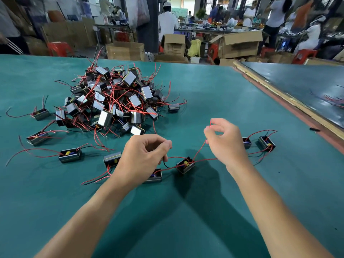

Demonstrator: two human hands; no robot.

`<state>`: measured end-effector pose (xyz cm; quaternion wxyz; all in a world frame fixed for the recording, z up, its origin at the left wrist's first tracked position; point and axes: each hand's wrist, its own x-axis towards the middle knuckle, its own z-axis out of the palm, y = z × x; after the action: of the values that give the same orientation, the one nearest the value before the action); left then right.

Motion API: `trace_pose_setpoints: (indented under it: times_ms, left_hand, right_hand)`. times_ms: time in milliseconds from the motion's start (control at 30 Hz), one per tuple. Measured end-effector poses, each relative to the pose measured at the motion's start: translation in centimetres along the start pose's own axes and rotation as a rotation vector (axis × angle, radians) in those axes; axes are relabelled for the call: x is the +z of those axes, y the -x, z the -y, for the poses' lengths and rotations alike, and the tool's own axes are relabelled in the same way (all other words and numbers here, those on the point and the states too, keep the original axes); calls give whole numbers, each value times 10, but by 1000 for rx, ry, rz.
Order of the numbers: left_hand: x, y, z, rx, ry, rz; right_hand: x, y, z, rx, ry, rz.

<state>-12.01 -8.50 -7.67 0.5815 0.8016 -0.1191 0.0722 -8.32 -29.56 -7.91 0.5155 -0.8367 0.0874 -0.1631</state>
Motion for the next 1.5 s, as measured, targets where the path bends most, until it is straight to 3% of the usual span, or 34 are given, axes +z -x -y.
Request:
trace_pose_setpoints:
  times_ms: [233,467,633,700,767,900,1167,1500]
  left_hand:
    - [-2,1,-6,-30,11,-31]
    - [1,1,-2,-7,-183,-69]
    - [1,5,-11,242,-361,-185]
    - [2,8,-15,400,-436,-132]
    - [3,12,-14,447,-537,-7]
    - [6,14,-6,339,-721,188]
    - [1,4,-2,148,-448,-112]
    - [0,2,-5,155,-394,-262]
  right_hand:
    - [3,9,9,-148,-94,49]
    - [4,13,15,-165,-110,89]
    - [2,15,18,-181,-112,53]
    - [2,15,18,-174,-133,54]
    - [2,16,18,-165,-135,54]
    - [1,16,21,-114,-195,77]
    - [-9,14,26,-42,-322,239]
    - [-5,26,28,-148,-389,601]
